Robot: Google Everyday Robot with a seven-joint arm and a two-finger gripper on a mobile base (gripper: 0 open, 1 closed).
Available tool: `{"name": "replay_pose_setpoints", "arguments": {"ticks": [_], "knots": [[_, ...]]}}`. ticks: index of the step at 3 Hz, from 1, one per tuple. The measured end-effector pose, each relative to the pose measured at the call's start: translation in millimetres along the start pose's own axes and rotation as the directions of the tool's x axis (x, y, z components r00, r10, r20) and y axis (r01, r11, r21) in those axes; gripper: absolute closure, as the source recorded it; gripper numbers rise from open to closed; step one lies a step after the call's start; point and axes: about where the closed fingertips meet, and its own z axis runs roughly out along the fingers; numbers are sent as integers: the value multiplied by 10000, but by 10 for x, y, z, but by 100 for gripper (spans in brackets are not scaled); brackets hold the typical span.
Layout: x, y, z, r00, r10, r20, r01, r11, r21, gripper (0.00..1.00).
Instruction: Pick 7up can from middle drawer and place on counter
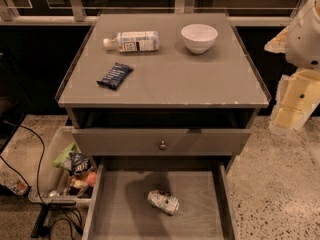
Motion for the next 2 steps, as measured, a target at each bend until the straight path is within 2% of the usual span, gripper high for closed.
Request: {"name": "replay_pose_setpoints", "arguments": {"ticks": [1, 2], "knots": [[7, 34, 68, 9999, -14, 122, 13, 10000, 79, 0], [20, 192, 321, 9978, -98, 650, 96, 9999, 27, 0]]}}
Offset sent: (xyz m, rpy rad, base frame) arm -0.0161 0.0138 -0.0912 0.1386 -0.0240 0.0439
